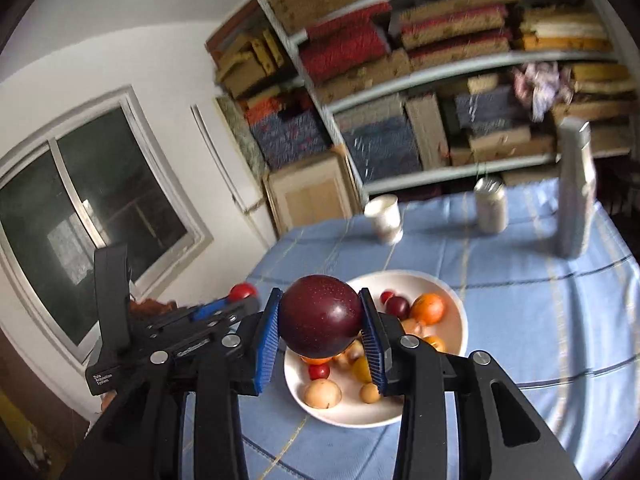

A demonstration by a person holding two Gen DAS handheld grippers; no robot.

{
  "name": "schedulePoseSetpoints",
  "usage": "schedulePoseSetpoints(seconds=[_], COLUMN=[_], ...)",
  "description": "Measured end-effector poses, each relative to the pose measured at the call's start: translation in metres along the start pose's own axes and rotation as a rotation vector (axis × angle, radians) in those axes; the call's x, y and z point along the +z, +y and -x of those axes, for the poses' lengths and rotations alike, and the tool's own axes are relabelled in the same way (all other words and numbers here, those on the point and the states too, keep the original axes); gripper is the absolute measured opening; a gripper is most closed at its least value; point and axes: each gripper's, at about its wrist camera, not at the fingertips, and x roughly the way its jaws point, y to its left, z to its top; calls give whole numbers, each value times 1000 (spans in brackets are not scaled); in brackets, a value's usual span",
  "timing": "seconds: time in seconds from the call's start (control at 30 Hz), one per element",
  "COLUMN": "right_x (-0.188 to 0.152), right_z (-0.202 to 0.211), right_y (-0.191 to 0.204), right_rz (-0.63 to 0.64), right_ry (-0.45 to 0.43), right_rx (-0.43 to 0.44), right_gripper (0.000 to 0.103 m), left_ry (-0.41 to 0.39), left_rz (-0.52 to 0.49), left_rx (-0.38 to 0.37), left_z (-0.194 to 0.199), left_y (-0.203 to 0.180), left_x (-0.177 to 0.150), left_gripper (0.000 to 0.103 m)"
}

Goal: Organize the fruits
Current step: 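Carry the tomato and plum onto the plate and open both tools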

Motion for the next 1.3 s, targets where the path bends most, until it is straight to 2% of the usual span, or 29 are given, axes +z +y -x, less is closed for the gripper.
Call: schedulePoseSetpoints(seconds=[0.2,0.47,0.6,0.8,0.93,1.1,1.2,1.27,1.3], right_x=[-12,-34,-46,-52,-50,-44,-38,-33,-29], right_z=[-71,-115,-131,-139,-138,-130,-121,-111,-105], right_y=[-14,-30,-33,-28,-28,-30,-27,-23,-21], right_rz=[1,22,33,58,59,48,52,56,58], right_ry=[100,196,241,264,261,233,205,176,156], right_rx=[-29,-76,-88,-98,-113,-107,-100,-93,-89], right_gripper=[38,38,38,38,42,43,43,48,50], left_ry=[76,170,213,221,206,193,173,135,116], left_rz=[3,23,15,18,8,8,20,27,29], left_rx=[38,-15,-17,-19,-16,-20,-6,11,18], left_z=[-69,-140,-160,-166,-163,-155,-147,-135,-128], left_y=[12,21,23,24,21,22,25,27,28], left_x=[5,9,3,1,1,3,5,9,9], left_gripper=[31,31,31,31,53,60,74,88,90])
